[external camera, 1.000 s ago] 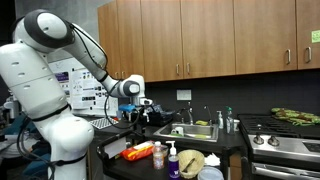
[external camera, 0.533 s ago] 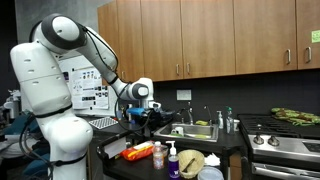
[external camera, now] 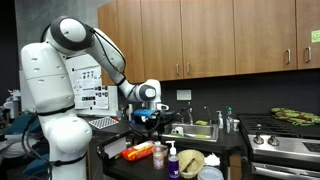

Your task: Throw the bottle with an orange label inside the sink

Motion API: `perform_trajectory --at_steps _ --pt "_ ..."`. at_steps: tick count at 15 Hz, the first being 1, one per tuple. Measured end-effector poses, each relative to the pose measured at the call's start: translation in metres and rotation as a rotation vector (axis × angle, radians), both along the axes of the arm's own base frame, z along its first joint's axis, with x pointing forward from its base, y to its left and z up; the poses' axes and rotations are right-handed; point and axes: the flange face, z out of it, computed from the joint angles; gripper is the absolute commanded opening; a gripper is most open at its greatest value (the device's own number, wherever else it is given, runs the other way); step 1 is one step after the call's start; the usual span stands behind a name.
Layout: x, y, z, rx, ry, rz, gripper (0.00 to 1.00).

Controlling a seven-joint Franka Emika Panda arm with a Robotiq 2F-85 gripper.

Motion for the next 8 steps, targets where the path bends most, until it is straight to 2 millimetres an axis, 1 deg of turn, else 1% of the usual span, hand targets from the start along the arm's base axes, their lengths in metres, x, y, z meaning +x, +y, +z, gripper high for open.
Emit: perform_trajectory --at_steps 4,8 --pt "0.007 -0.014 -0.007 0.005 0.004 0.009 1.0" --pt "0.013 -0.019 -0.018 0.008 0.02 0.026 1.0"
